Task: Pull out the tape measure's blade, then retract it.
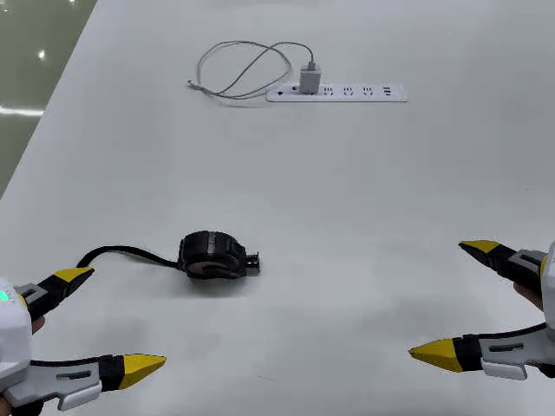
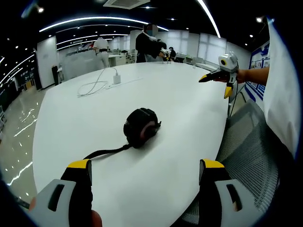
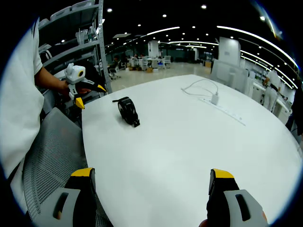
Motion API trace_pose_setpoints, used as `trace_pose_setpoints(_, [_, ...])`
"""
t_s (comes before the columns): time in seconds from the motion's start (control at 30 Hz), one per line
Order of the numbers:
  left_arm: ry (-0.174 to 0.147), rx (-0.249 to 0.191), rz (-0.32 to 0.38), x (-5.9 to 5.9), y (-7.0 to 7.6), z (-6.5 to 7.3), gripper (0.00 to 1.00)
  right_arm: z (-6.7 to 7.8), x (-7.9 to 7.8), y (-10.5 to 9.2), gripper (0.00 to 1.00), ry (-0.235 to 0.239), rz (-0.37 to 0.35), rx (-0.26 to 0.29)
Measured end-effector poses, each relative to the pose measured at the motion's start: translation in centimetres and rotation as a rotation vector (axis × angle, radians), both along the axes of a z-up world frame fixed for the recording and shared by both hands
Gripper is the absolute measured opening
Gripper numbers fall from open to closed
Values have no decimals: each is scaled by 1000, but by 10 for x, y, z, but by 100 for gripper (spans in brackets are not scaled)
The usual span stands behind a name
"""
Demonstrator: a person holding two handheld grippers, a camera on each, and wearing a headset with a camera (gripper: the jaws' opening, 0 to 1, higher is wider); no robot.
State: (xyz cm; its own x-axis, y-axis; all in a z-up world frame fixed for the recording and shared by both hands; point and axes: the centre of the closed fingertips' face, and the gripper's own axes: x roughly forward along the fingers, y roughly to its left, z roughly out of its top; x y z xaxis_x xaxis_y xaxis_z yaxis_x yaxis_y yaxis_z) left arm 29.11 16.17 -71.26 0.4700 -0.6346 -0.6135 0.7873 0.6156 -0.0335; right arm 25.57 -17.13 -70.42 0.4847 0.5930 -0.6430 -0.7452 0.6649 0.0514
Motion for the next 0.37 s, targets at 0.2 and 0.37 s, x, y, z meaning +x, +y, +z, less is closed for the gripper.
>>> trace_pose_setpoints(0.2, [9,-14,2,1,0,1,92,0,1,-1,99,-2,1,-3])
trace_pose_setpoints(0.37, [8,-11,-2,0,0,1,94,0,0,-1,99,-2,1,-3])
